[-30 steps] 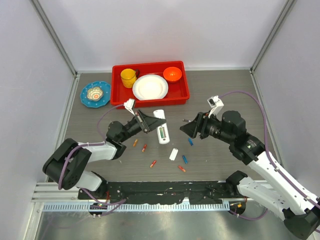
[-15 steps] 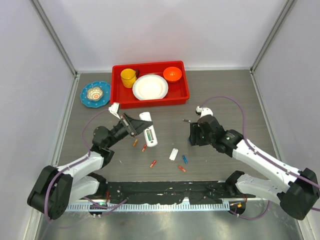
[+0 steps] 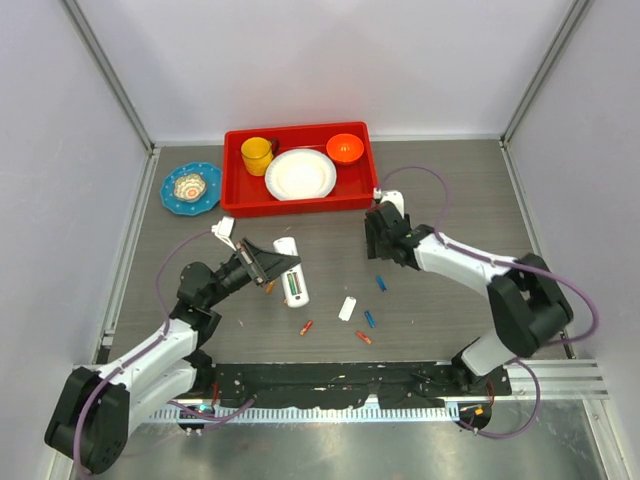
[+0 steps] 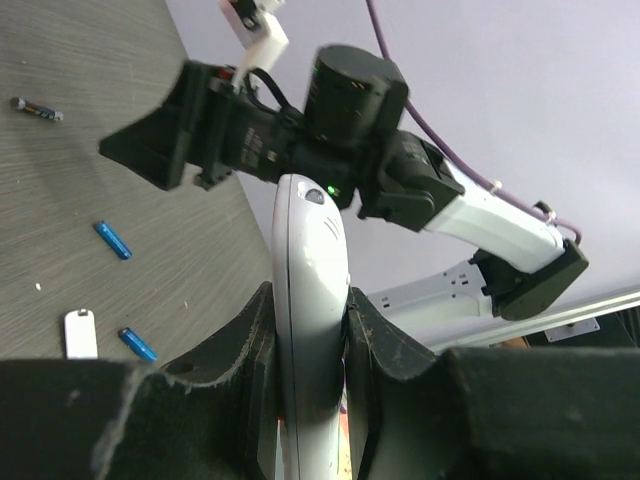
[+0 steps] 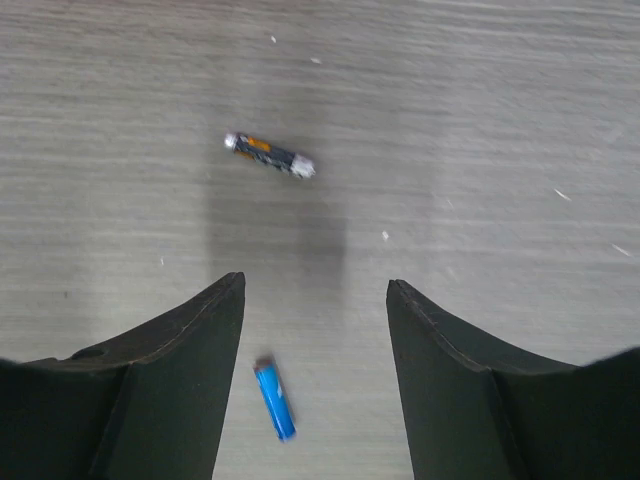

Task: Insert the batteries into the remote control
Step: Pick up the battery from the center of the board.

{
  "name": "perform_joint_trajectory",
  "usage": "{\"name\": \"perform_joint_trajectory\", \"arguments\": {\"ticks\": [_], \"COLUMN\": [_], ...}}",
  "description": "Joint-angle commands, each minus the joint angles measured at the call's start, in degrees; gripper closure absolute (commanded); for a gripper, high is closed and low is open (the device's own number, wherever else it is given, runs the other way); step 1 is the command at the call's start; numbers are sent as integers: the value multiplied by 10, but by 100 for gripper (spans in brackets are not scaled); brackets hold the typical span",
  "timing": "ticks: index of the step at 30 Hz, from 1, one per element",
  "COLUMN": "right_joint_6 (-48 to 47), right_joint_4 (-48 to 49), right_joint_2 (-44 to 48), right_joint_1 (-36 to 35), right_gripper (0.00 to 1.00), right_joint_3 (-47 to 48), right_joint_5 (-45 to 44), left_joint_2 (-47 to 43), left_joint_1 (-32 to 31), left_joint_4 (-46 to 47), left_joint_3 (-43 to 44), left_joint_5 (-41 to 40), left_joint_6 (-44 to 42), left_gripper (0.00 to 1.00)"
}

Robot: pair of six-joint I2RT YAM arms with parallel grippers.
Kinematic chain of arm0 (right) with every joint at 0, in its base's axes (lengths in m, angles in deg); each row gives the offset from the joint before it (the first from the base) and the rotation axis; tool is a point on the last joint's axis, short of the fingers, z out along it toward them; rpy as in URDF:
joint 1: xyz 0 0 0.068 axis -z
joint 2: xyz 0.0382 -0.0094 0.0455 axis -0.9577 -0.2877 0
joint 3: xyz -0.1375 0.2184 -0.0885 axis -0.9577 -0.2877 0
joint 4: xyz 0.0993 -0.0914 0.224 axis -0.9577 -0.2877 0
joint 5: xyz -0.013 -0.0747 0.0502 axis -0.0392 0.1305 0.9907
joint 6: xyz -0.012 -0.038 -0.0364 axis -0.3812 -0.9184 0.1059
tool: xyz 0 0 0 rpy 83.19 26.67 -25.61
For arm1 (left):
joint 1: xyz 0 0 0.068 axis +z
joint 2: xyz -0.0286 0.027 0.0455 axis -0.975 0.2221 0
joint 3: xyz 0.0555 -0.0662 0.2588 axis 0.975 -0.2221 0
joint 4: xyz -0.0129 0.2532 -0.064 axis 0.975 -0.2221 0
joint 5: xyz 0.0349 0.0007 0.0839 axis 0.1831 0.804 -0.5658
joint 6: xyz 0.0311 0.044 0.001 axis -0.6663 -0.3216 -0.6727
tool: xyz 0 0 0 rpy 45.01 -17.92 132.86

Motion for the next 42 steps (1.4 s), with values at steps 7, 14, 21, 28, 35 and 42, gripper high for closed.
{"name": "perform_joint_trajectory", "arguments": {"ticks": [7, 14, 21, 28, 35, 42], "right_joint_6": [85, 105, 116, 150, 166, 174], "right_joint_4": [81, 77, 27, -26, -46, -85], "right_joint_2": [-103, -100, 21, 132, 171, 169], "right_joint_1": [0, 0, -27, -187, -291, -354], "right_gripper": [32, 33, 40, 44, 49, 57], "right_joint_3": [66, 53, -53, -104, -133, -139], "right_joint_5": [10, -4, 8, -36, 14, 28], "left_joint_2": [-44, -60, -82, -74, -87, -109], "left_joint_1": [2, 2, 3, 2, 3, 2], "left_joint_4": [-17, -38, -70, -68, -81, -100], "left_joint_3": [-20, -25, -29, -34, -40, -37], "left_joint_5": [8, 12, 7, 16, 11, 9], "left_joint_6": [-9, -14, -26, -28, -27, -32], "left_gripper": [100, 100, 100, 100, 100, 100]}}
